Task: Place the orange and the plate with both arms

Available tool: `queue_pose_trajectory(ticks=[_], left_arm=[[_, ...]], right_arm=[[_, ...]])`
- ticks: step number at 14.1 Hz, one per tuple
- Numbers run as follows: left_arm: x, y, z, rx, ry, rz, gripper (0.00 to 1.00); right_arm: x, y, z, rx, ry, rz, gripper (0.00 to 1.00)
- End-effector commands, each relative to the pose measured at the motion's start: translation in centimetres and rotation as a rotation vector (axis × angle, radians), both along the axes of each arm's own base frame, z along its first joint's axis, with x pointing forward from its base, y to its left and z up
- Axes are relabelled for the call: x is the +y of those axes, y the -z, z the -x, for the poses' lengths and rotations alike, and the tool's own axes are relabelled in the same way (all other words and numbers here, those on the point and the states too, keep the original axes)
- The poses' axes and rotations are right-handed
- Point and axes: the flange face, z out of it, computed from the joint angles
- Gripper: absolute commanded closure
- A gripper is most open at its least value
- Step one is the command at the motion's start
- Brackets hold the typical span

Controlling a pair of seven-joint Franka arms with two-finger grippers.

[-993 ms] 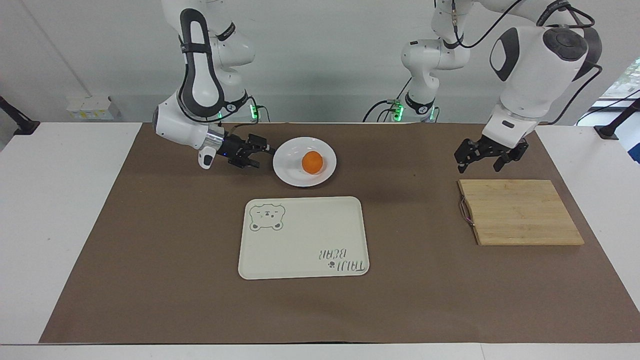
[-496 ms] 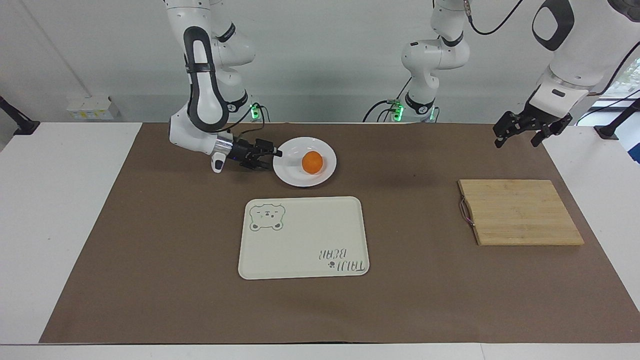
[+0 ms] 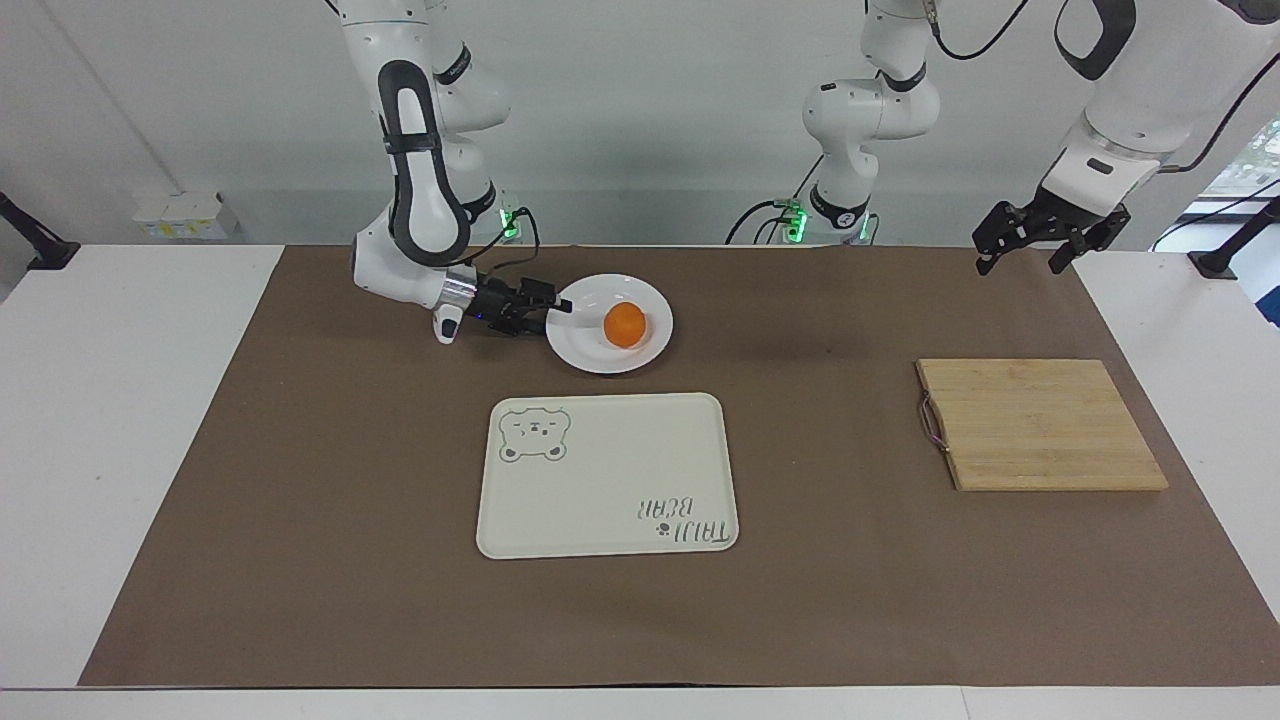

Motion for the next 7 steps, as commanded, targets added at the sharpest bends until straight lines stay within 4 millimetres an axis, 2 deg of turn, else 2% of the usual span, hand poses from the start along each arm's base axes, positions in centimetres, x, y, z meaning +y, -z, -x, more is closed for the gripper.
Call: queue_pose_trajectory(ticks=[1,2,3,4,5,6,7], left_arm=[[0.37,0.0,0.26,0.007,-0.017,0.002,0.0],[0.62,0.0,0.26,0.007,-0.023,0.002,0.0],[0.79,0.0,0.26,0.007,-0.025,0.002,0.0],[0.95,0.0,0.25,0.007,-0.028,0.002,0.0],[0.79,0.01,0.27,0.008,-0.025,0.002,0.0],[0.71,0.0,0.26,0.007,-0.023,0.002,0.0],[0.55,0.01,0.28,0.008,-0.02,0.002,0.0]], right_arm=[[0.53,0.47,0.34,-0.017,0.012,-0.007,0.0],[0.52,0.47,0.33,-0.031,0.004,-0.007,0.0],[0.45,0.53,0.33,-0.037,0.002,-0.007,0.18],[0.44,0.53,0.31,-0.036,0.005,-0.007,0.49],[0.35,0.56,0.27,-0.037,0.008,0.0,0.71],[0.35,0.57,0.25,-0.039,0.008,0.004,0.91],[0.35,0.57,0.25,-0.036,0.01,0.004,1.0]])
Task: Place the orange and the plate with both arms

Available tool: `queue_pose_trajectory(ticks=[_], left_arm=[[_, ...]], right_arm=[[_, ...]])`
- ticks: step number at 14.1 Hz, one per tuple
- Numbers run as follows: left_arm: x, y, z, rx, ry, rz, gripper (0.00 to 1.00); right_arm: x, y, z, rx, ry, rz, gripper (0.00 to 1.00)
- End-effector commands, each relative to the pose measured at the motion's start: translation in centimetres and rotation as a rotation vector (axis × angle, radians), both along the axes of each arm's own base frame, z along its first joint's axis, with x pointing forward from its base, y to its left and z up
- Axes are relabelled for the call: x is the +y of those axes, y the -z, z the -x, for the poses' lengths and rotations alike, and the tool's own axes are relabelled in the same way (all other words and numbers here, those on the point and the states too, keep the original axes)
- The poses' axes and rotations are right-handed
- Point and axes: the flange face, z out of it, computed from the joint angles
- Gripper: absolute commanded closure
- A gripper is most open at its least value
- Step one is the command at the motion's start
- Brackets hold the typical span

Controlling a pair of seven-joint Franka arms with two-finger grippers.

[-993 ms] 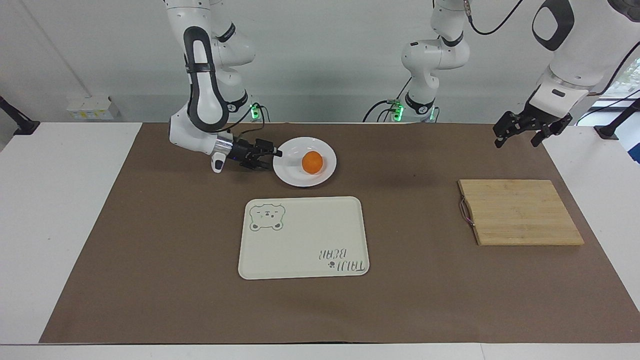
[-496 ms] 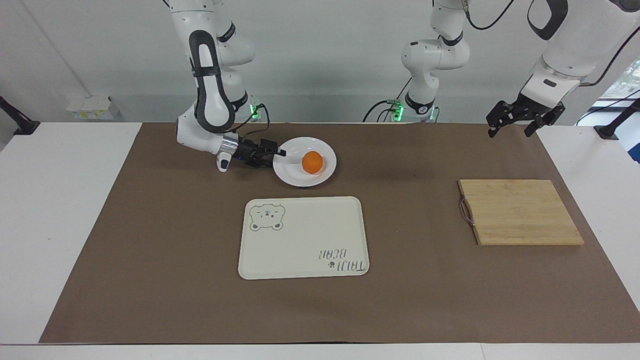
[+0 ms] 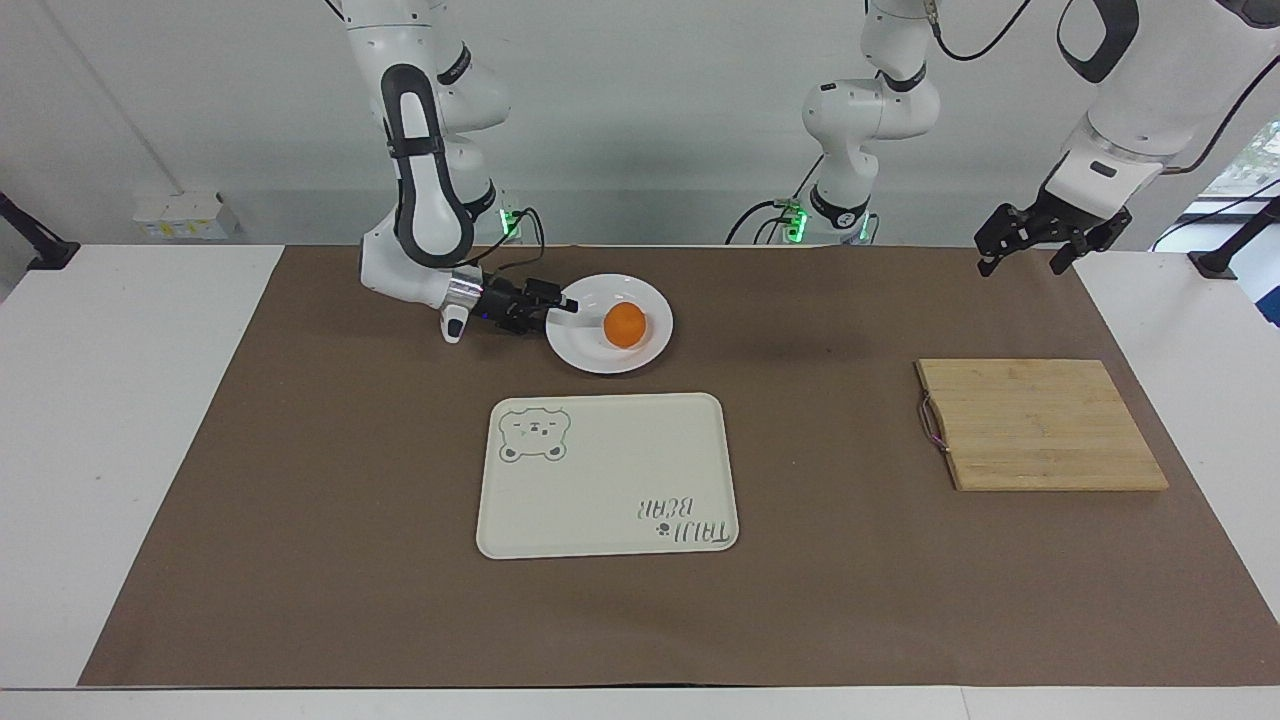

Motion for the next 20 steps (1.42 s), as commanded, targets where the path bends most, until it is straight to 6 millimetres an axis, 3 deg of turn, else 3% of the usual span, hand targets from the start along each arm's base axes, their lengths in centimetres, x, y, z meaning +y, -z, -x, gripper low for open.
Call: queue_pose_trajectory(ticks=[1,6,13,17,20], left_arm=[[-0.2,0.0,0.3,0.006,-0.006,0.002,0.0],[0.0,0.0,0.3,0.006,-0.009,0.002,0.0],[0.0,0.0,0.3,0.008,-0.009,0.002,0.0],[0.0,0.0,0.3,0.006,-0.009,0.002,0.0],[0.0,0.0,0.3,0.006,-0.009,0.002,0.0]], right_arm=[[0.0,0.4,0.1,-0.02,0.023,-0.001,1.0],[0.1,0.5,-0.8,-0.078,-0.011,-0.004,1.0],[0.1,-1.8,-6.1,-0.16,-0.003,-0.094,1.0],[-0.6,-3.3,-11.6,-0.168,0.027,-0.096,1.0],[0.9,-5.3,-16.9,-0.133,0.05,-0.072,1.0]])
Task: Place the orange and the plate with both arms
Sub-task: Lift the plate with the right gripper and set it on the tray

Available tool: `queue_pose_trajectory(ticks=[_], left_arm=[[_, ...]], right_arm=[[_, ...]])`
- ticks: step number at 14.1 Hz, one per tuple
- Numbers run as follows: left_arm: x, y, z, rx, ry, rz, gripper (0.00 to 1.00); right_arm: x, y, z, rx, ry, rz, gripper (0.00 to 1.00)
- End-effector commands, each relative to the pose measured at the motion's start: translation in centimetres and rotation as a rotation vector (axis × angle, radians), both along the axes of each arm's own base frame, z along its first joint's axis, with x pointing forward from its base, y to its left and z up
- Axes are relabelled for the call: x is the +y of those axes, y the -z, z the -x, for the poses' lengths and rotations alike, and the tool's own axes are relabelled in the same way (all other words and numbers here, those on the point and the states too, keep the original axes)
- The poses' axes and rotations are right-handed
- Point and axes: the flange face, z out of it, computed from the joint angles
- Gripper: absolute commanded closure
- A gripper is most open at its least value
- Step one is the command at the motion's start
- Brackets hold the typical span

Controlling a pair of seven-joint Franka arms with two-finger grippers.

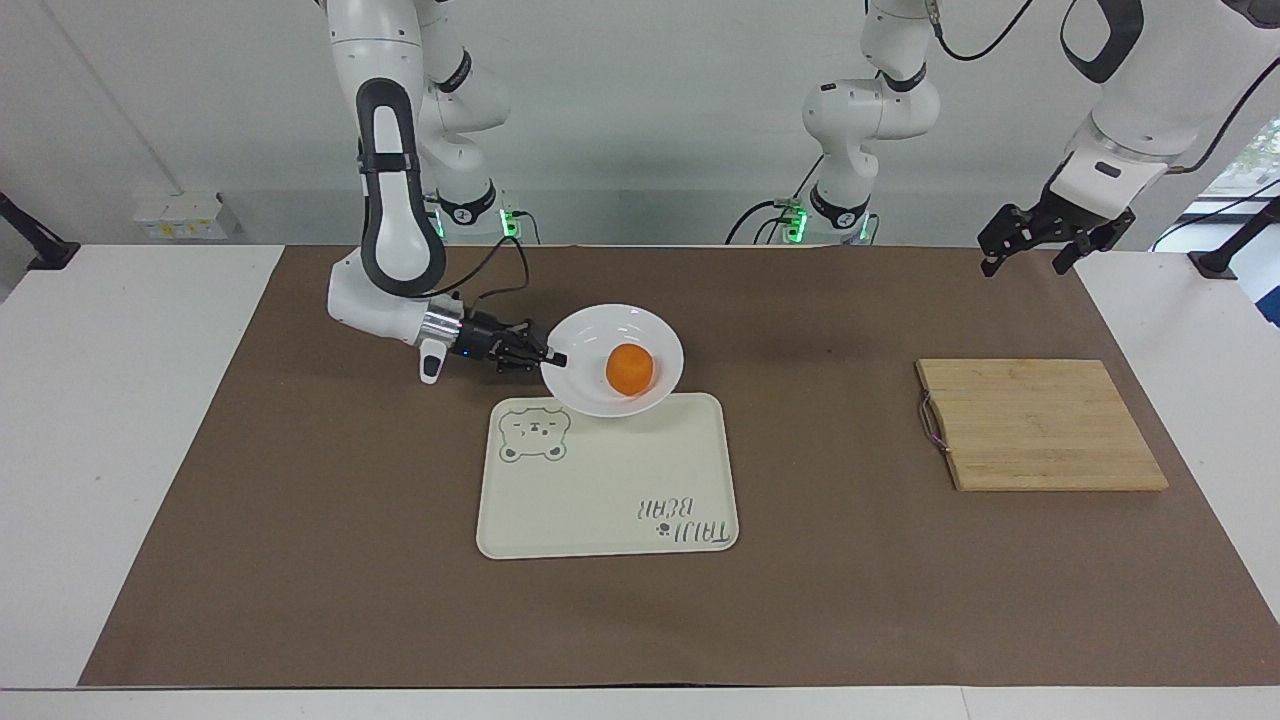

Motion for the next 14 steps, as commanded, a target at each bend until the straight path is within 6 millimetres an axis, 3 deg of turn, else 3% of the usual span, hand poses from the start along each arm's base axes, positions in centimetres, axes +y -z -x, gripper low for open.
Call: queue_pose_trajectory(ticks=[1,7,11,14], left_arm=[[0.0,0.0,0.3,0.006,-0.009,0.002,0.0],[0.0,0.0,0.3,0.006,-0.009,0.002,0.0],[0.0,0.0,0.3,0.008,-0.009,0.002,0.0],[0.0,0.0,0.3,0.006,-0.009,0.002,0.0]], right_arm=[[1.5,-2.0,-5.9,0.036,0.027,-0.009,1.0],[2.8,-4.9,-13.2,0.086,0.081,0.051,1.0],[2.9,-1.2,-13.9,0.098,0.056,0.073,1.0],[3.0,-0.5,-13.5,0.062,0.019,0.086,1.0]])
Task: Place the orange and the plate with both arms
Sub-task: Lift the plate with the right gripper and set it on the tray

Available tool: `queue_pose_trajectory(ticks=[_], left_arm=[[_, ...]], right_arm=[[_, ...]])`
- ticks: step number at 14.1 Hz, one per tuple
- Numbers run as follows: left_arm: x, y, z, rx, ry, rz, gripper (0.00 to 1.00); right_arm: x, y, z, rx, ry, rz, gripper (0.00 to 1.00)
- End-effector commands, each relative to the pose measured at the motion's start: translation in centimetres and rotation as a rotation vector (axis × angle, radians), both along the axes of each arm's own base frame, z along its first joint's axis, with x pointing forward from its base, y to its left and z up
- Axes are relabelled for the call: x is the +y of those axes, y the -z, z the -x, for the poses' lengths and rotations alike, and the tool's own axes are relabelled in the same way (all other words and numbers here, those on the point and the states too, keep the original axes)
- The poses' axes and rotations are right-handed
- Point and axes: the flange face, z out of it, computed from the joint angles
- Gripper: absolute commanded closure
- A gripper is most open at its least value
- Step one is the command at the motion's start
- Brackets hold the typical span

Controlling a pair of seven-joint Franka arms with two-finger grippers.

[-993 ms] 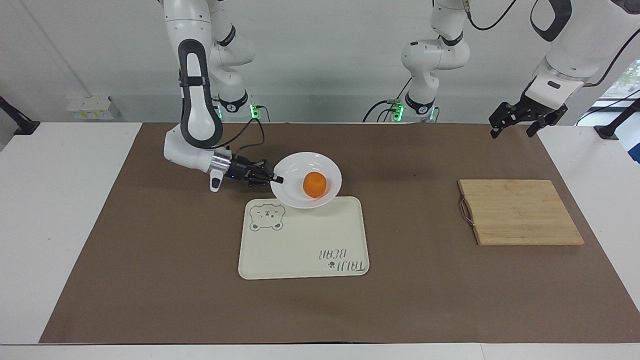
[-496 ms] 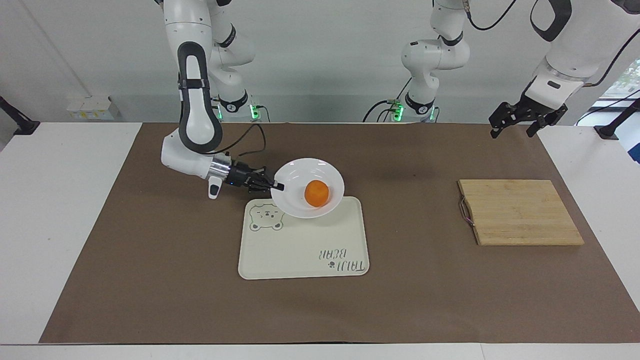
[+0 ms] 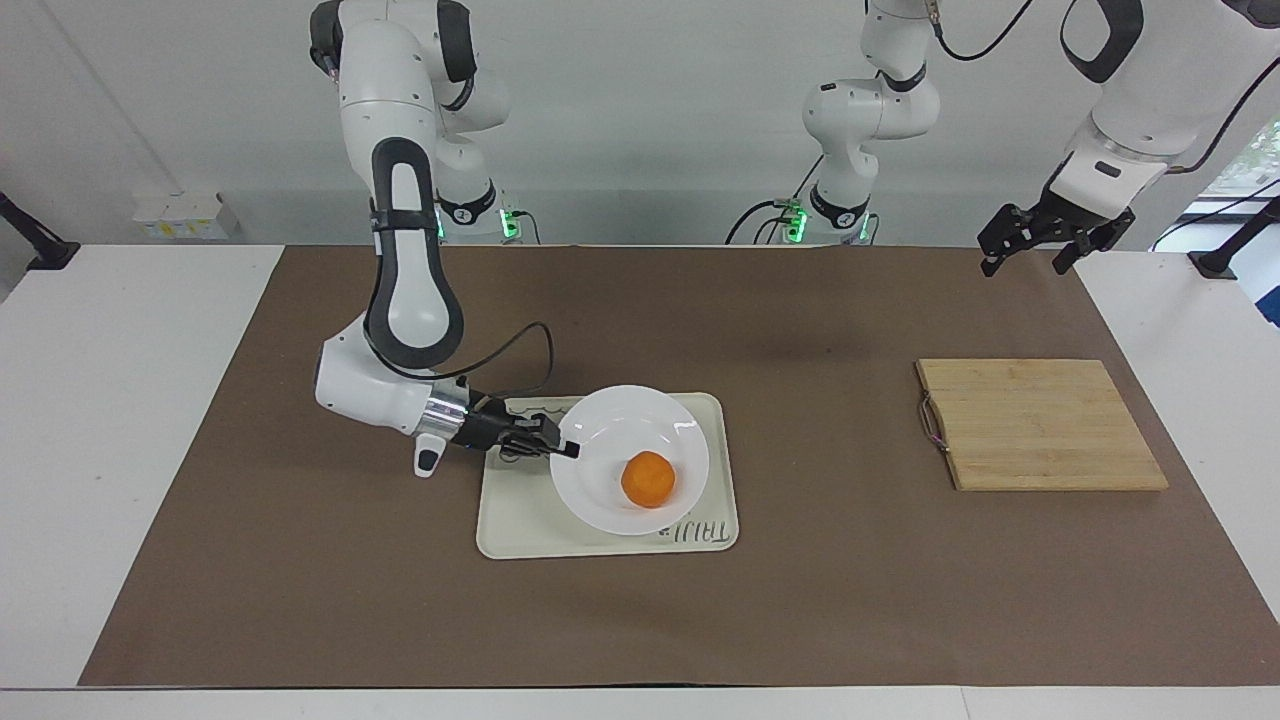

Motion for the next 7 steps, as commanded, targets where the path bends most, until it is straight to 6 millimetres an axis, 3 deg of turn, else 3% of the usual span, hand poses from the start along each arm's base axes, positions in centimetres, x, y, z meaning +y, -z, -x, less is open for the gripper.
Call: queue_pose_trajectory(ticks=[1,5,7], left_arm=[[0.0,0.0,0.3,0.006,-0.009,0.002,0.0],[0.0,0.0,0.3,0.008,-0.009,0.002,0.0],[0.0,0.0,0.3,0.006,-0.009,0.002,0.0]], right_arm=[[0.0,0.1,0.0,-0.039,-0.06,0.03,1.0],[-1.3,2.4,1.6,-0.057,-0.097,0.057,1.0],[-2.0,2.5,1.9,-0.051,-0.095,0.052,1.0]])
